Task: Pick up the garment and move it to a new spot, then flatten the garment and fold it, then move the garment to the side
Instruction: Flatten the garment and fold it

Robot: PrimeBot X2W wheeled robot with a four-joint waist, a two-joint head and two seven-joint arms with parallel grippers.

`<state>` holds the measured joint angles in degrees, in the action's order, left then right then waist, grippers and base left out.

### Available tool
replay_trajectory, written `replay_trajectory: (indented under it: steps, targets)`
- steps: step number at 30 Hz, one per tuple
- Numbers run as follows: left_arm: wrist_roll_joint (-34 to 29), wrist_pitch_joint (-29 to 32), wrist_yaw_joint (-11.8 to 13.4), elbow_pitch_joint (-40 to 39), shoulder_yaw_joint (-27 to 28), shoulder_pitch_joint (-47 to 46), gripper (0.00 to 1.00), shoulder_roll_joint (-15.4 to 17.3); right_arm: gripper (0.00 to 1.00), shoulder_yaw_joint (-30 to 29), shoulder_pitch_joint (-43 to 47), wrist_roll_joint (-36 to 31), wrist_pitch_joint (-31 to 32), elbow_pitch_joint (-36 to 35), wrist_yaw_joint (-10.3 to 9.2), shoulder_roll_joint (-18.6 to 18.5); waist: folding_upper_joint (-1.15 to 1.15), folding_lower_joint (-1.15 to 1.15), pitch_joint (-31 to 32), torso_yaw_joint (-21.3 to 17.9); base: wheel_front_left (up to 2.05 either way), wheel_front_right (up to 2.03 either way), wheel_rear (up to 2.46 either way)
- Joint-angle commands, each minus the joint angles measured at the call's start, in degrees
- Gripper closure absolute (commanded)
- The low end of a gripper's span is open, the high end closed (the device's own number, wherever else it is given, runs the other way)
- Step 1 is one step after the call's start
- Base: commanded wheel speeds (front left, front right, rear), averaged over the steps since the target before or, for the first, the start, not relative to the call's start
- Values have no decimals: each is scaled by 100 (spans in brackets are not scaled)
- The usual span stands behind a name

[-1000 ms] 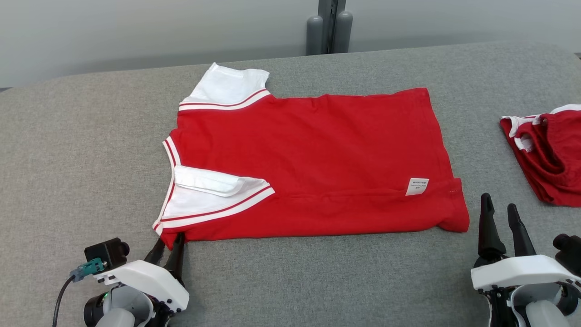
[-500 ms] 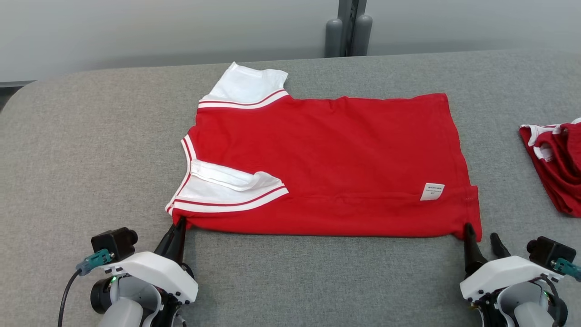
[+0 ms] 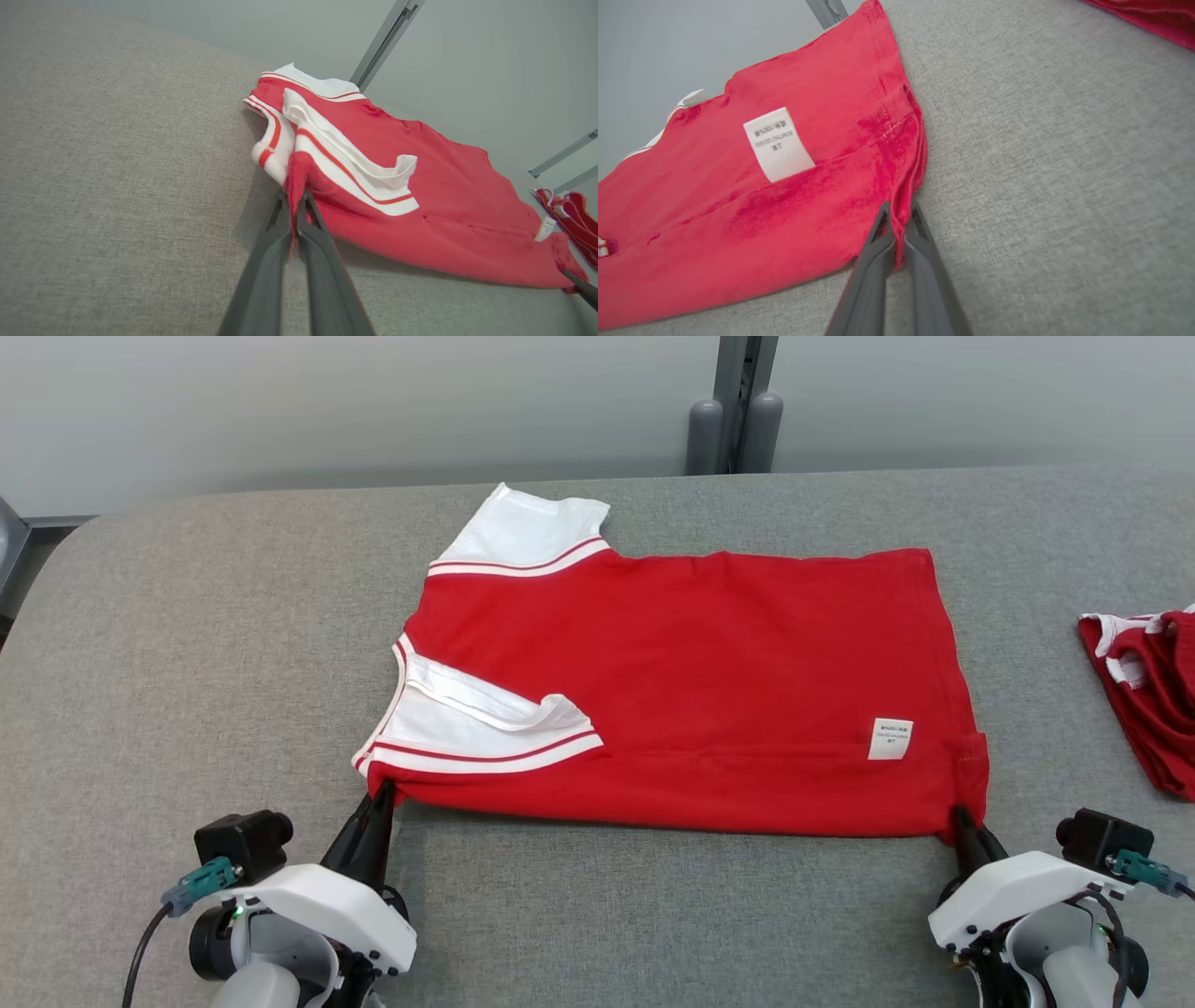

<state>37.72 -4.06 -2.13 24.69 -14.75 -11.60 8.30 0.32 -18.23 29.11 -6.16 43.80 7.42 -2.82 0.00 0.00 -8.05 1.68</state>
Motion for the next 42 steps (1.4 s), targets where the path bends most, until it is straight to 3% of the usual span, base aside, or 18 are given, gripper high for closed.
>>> replay_trajectory:
  steps: [1,9,17,22,23,24,25,27,28,29,36,42]
  targets:
    - [-47,8,40,-78,8,82,100,67,100,-34,73,2,-11,-69,13,-26,0,0,35,-9,0,0,0]
    - [-41,197,209,-885,-18,788,100,283,100,-363,829,329,502,-1250,11,-30,0,0,231,35,0,0,0]
    - [64,616,591,-1970,-61,1853,100,440,100,-796,2181,366,1433,-2959,8,-28,0,0,290,2,0,0,0]
    - [130,806,754,-2273,-70,2206,100,463,100,-813,2572,507,1713,-3391,8,-29,0,0,232,-70,0,0,0]
    - [117,819,780,-2261,-77,2217,100,461,75,-811,2593,560,1711,-3388,8,-29,0,0,224,-81,0,0,0]
    - [117,831,811,-2238,-77,2212,100,455,31,-795,2606,560,1705,-3367,8,-29,0,0,217,-92,0,0,0]
    - [114,835,831,-2218,-73,2194,100,453,0,-795,2607,560,1682,-3337,8,-30,0,0,209,-102,0,0,0]
    - [110,881,874,-2180,-92,2147,52,461,0,-781,2604,499,1618,-3275,9,-27,0,0,181,-135,0,0,0]
    - [128,882,863,-2188,-80,2148,7,469,0,-812,2605,491,1597,-3266,9,-29,0,0,174,-146,0,0,0]
    - [145,887,876,-2200,-51,2155,0,494,0,-851,2616,454,1584,-3267,9,-31,0,0,166,-157,0,0,0]
    - [-87,868,958,-2375,110,1903,0,839,0,-1183,2402,-23,1334,-3518,9,-25,0,0,75,-260,0,0,0]
    - [-369,1109,857,-2440,36,1080,0,1133,0,-1154,2080,-481,1322,-3868,9,-24,0,0,-69,-376,0,0,0]
